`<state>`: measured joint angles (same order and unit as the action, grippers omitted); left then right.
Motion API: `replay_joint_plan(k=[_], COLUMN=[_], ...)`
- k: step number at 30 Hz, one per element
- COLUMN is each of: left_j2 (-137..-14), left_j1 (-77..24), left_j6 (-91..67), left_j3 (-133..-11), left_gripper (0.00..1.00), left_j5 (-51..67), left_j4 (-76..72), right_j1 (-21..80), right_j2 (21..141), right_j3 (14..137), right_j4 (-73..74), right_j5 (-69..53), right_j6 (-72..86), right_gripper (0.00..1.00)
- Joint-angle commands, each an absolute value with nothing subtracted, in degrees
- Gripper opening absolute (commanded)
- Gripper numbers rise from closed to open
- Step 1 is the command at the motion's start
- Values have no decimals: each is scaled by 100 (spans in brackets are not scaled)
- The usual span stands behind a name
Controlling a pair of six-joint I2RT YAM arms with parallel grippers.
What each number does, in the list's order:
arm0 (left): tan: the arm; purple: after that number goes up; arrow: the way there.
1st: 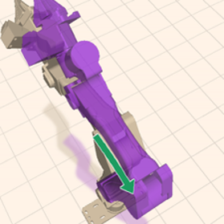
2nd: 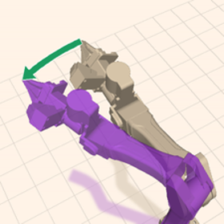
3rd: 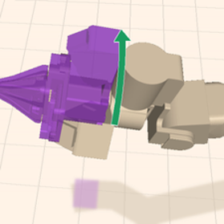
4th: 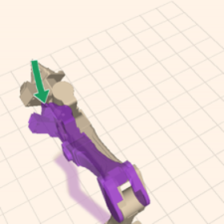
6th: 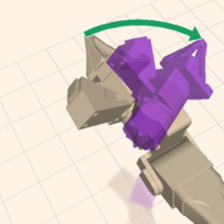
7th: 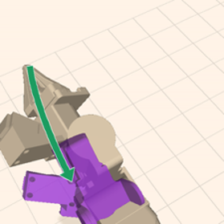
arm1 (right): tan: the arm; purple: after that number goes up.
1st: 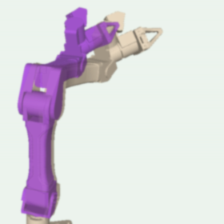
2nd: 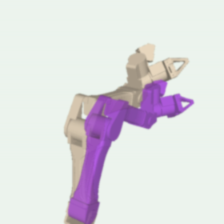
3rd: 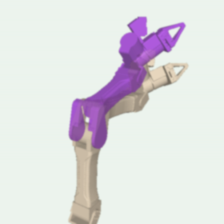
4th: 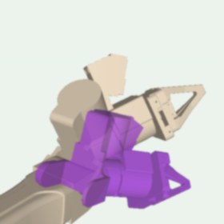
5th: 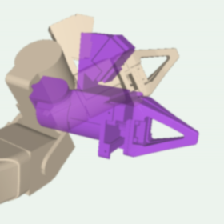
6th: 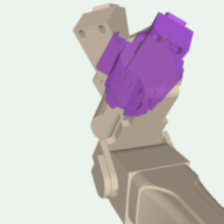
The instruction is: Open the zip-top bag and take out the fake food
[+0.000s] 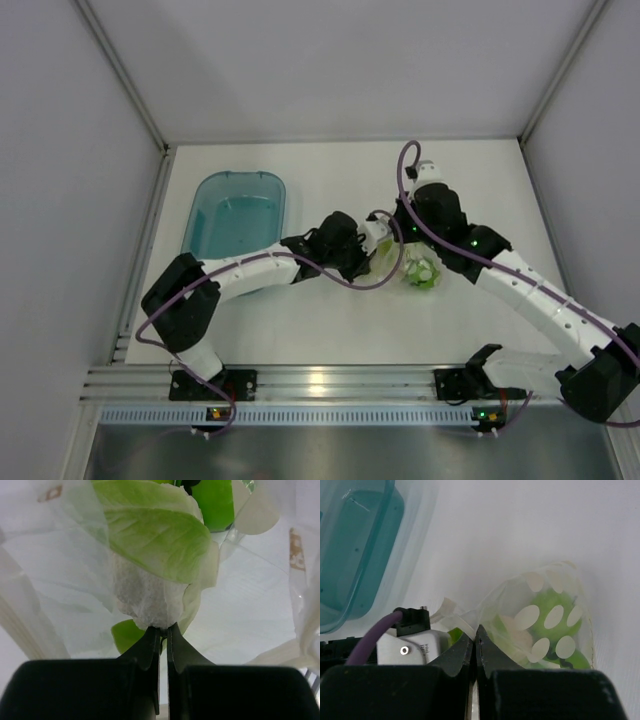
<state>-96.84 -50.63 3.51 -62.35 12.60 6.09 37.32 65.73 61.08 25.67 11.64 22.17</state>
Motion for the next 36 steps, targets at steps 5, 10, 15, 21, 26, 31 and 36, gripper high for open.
replay_joint_plan(k=[5, 10, 15, 21, 26, 31, 36], left_j2=[-8781, -8552, -8341, -8218, -8139, -7876, -7621], left_j1=[-5106, -5106, -5106, -5106, -5115, -5115, -5124], left_j6=[351, 527, 422, 273, 123, -378, -562], left_j3=[-6205, -6074, -6100, -6283, -6372, -6328, -6188], left_gripper=[0, 0, 0, 0, 0, 0, 0], left_j5=[1713, 2057, 1477, 949, 563, -167, 430], left_j4=[62, 62, 53, 219, 352, 325, 62], right_j1=[3727, 3718, 3718, 3735, 3779, 3779, 3779], right_j2=[6495, 6662, 6908, 6891, 6970, 7075, 7216], right_j3=[6029, 6240, 6618, 6487, 6521, 6469, 6390], right_j4=[2118, 2214, 2610, 2707, 2839, 2786, 2523], right_j5=[1441, 1722, 1977, 1925, 2100, 2083, 2048], right_j6=[2109, 2031, 1793, 1767, 1801, 1916, 2004], right_gripper=[0, 0, 0, 0, 0, 0, 0])
